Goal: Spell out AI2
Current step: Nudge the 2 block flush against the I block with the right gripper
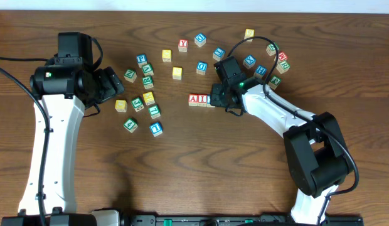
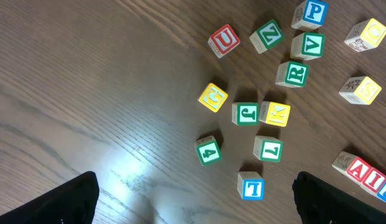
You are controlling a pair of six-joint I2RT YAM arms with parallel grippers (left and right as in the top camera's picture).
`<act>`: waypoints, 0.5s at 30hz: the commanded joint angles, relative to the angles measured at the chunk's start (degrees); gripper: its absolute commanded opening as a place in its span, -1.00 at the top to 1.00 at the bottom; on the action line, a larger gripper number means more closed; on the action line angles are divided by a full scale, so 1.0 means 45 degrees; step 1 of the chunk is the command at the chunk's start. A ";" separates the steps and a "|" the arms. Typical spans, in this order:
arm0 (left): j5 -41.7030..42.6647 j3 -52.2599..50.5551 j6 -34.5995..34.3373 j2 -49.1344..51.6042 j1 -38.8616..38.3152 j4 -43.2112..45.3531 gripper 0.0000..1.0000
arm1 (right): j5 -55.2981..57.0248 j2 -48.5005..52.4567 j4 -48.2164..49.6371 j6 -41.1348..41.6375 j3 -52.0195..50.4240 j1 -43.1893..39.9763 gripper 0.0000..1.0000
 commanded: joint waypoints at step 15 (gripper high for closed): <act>-0.0078 0.0044 0.0073 -0.0044 0.0053 -0.0024 -0.96 | -0.0146 0.0058 -0.0010 -0.1666 0.1185 0.0121 0.80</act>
